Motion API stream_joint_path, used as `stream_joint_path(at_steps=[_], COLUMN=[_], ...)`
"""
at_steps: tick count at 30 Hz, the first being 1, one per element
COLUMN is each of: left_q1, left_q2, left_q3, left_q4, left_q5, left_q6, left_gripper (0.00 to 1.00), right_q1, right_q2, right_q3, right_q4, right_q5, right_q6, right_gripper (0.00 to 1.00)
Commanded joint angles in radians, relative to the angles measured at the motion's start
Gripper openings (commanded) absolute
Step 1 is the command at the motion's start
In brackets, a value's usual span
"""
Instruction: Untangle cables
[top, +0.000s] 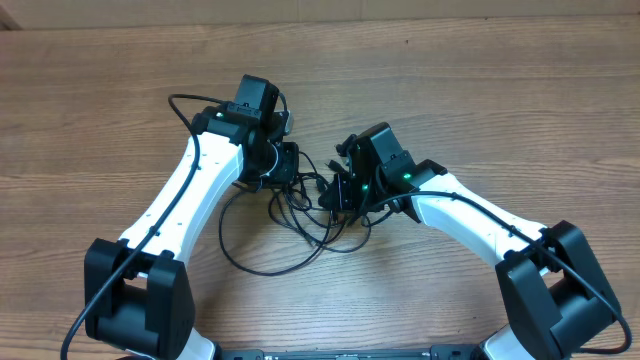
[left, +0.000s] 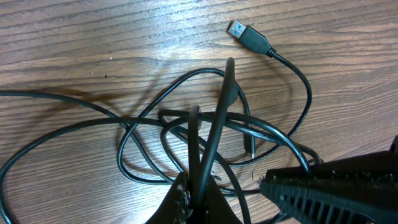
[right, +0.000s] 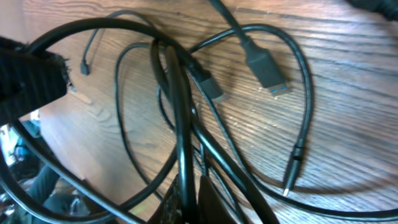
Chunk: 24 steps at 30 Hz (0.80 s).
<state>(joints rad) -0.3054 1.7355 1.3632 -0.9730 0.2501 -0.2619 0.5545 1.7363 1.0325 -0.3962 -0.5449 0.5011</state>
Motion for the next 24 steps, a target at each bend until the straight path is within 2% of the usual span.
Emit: stream_joint_path(at_steps=[1,7,16,24], left_q1=[0.002,0.002,0.002,0.002], left_q2=[0.010,0.010,0.010,0.010], left_q3=[-0.003,-0.005,-0.007,-0.007], left_q4=[0.000,-0.010,-0.014,-0.023], left_q5=[0.012,0.011,0.012,0.012], left_q6=[-0.008,-0.008,-0.008,-0.008], left_gripper=[0.04,0.04,0.04,0.04], right_q1=[0.001,0.000,0.000,0.000], right_q2=[-0.014,-0.138,-0.440,-0.685], right_q3=[-0.003,0.011,0.037,0.037], right_q4=[0.019,0.019,0.027,0.025], right_q5=[-0.064,-0.113,-0.070,0.167], right_q6=[0.000,-0.020,-0.048,-0.064], right_gripper=[0.04,0.04,0.04,0.04])
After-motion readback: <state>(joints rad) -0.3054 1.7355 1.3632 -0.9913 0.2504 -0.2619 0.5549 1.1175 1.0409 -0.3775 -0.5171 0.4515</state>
